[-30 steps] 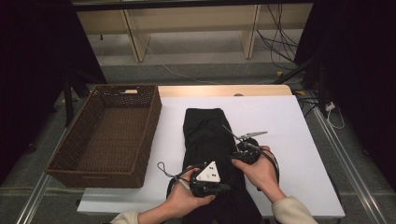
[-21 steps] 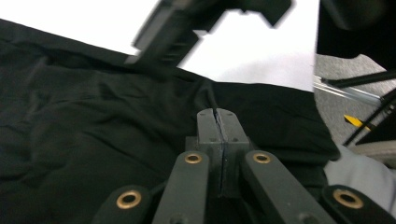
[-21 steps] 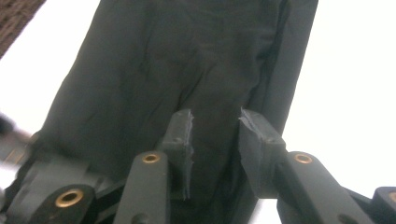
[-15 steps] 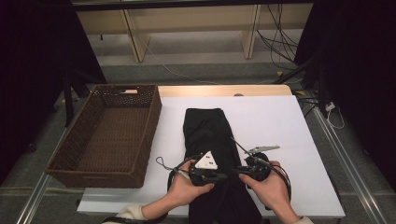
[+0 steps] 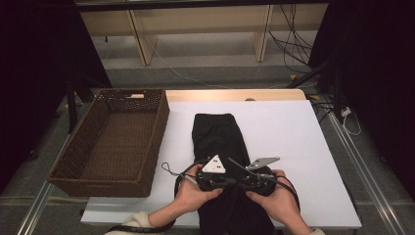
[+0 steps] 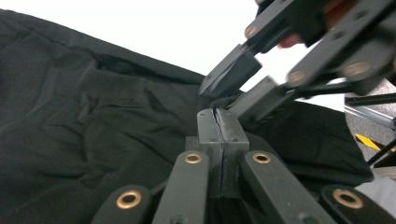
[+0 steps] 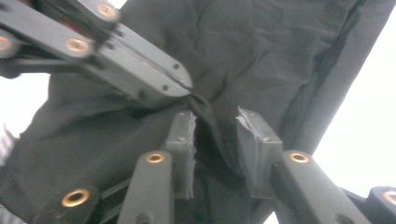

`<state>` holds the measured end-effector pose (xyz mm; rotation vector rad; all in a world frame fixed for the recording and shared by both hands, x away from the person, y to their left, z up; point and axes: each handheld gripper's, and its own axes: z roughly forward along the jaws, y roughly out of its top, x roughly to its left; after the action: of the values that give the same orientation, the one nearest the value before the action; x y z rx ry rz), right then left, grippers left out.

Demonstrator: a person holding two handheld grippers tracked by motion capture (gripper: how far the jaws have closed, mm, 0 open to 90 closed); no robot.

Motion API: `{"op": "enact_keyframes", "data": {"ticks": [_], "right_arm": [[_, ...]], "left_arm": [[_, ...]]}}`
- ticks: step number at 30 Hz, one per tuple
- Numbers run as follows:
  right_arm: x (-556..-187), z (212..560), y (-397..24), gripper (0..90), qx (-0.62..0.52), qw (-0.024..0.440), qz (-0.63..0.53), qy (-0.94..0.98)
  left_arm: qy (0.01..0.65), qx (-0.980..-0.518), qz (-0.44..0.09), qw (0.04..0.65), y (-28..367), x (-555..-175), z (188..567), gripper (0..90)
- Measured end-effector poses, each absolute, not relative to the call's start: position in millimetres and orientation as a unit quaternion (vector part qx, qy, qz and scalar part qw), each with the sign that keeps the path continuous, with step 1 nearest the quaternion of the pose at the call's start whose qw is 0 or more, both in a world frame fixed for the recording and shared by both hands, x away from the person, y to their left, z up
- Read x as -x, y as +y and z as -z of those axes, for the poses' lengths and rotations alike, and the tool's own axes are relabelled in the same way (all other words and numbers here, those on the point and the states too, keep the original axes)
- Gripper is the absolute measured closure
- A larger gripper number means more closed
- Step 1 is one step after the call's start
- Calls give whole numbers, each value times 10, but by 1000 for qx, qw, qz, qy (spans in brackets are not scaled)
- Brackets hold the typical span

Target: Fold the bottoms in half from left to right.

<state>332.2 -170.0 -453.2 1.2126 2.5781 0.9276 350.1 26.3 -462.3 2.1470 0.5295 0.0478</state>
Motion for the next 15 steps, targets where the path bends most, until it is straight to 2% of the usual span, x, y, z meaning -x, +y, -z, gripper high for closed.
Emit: {"op": "enact_keyframes", "data": {"ticks": [4,8,11,15], "right_arm": [[-3296,4551,-1681,889,-393,77,-305,864],[-3292,4491,-1719,900,-392,88,-301,865],[-3317,4472,-1824,900,-393,95,-293,867],[-3338,4466,-1923,900,-414,100,-301,853]], "left_arm": [[207,-867,-19,454,242,-3474,4604,889],[213,-861,-6,463,259,-3485,4599,867],[224,-850,8,478,311,-3496,4562,778],[241,-838,6,489,489,-3547,4452,710]]}}
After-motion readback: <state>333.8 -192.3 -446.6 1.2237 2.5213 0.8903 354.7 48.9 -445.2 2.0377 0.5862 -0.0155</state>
